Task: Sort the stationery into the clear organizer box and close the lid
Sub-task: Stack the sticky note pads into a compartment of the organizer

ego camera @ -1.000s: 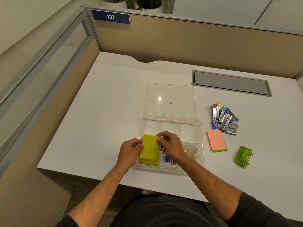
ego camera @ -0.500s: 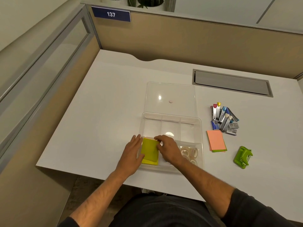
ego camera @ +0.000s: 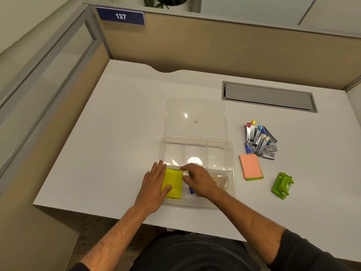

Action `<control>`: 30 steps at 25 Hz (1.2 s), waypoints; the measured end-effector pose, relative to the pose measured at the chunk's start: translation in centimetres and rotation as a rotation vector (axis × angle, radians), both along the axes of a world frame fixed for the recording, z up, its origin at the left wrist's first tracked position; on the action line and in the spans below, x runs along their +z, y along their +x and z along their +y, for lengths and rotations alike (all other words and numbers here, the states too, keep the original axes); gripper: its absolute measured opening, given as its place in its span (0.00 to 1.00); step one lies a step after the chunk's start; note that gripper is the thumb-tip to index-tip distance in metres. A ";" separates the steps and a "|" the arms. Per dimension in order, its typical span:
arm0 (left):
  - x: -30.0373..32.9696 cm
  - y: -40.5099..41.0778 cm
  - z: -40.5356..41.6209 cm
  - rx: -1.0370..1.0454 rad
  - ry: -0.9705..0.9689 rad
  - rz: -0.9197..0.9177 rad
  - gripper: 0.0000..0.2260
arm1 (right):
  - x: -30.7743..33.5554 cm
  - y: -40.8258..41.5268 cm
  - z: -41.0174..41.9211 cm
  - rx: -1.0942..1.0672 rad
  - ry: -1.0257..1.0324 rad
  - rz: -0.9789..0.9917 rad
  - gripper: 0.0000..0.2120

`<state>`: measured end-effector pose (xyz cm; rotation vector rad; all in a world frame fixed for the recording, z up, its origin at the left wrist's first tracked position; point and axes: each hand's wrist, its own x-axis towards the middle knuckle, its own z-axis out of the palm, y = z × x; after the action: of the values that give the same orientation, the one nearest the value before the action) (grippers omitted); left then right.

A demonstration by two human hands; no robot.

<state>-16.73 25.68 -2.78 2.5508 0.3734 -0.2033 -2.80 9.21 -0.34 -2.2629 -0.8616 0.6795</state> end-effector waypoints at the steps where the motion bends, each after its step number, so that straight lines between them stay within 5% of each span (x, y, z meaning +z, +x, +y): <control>1: 0.3 0.5 -0.6 -0.002 -0.014 -0.027 0.32 | 0.4 0.3 -0.6 -0.049 0.031 0.013 0.15; 14: 2.8 14.0 -15.1 -0.196 -0.130 -0.231 0.21 | 2.4 8.8 -16.4 -0.544 0.026 -0.013 0.09; 26: -0.1 26.4 -23.7 -0.272 0.310 0.251 0.28 | 1.7 12.7 -27.4 -0.478 -0.043 0.075 0.09; 30: -1.4 26.9 -24.6 -0.224 0.363 0.254 0.30 | 1.0 13.6 -29.0 -0.488 -0.039 0.129 0.09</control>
<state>10.14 1.08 -4.15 2.9336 0.2329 -0.5956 10.84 -19.75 0.68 -2.3072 -0.2168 0.6056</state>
